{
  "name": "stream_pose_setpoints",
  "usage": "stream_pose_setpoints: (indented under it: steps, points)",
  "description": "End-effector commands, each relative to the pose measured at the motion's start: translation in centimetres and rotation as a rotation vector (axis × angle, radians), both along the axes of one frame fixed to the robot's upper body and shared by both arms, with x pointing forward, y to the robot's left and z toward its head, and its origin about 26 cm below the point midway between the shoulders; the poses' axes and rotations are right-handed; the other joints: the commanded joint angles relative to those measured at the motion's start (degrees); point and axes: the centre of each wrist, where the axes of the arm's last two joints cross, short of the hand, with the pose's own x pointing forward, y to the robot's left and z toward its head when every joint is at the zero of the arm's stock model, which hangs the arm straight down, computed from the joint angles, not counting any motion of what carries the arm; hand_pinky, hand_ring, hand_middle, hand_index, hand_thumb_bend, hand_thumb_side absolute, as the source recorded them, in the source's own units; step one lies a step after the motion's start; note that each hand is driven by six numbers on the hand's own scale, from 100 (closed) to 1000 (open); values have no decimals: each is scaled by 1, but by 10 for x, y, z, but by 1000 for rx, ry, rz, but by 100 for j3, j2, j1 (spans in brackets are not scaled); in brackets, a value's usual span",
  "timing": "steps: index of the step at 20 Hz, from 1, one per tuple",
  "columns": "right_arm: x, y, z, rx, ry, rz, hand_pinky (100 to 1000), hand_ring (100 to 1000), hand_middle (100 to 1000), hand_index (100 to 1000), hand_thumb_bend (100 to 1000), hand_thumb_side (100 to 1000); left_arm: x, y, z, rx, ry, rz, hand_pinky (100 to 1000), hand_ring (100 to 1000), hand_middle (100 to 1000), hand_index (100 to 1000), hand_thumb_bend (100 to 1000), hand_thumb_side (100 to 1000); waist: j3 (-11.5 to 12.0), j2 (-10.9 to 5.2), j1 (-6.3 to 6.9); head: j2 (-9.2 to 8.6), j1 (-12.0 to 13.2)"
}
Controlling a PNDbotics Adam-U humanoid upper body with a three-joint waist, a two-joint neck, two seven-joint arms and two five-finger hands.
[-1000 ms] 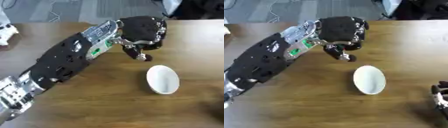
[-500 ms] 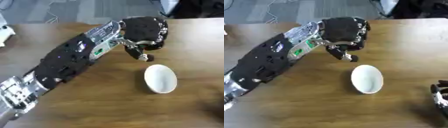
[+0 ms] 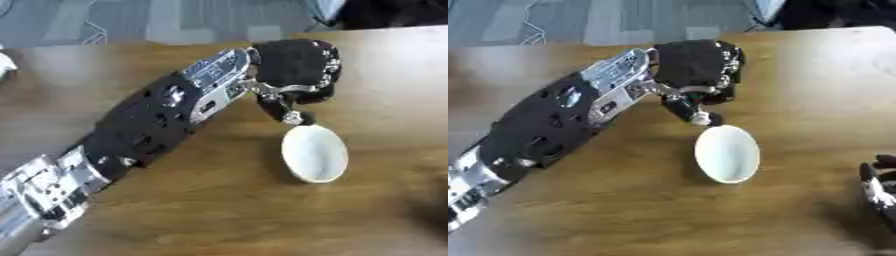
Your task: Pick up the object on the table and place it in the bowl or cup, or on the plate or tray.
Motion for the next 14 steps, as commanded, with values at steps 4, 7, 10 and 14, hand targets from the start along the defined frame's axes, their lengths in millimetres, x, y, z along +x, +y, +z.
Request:
stream_pose_setpoints:
  steps: [4,7,10,14]
  points:
    - [4,-11,7,-23,-25,-46,175,456,578,708,493,493,0,-8,10,-12,-26,-20,714,108,100,220,432,100,-70,-13,20,26,71]
    - [3,-17,4,-31,-16,-73,173,456,578,707,493,487,0,-12,7,-12,-18,-30,708,119,100,223,435,100,-87,10,46,48,73]
    - [2,-23,2,-39,-11,-106,172,456,579,707,493,484,0,-16,3,-18,-4,-39,701,128,100,223,439,100,-92,14,66,90,58]
    - [1,-28,-1,-45,-4,-134,171,456,579,707,493,480,-1,-25,-5,-31,25,-60,687,147,100,223,448,100,-94,7,83,170,8]
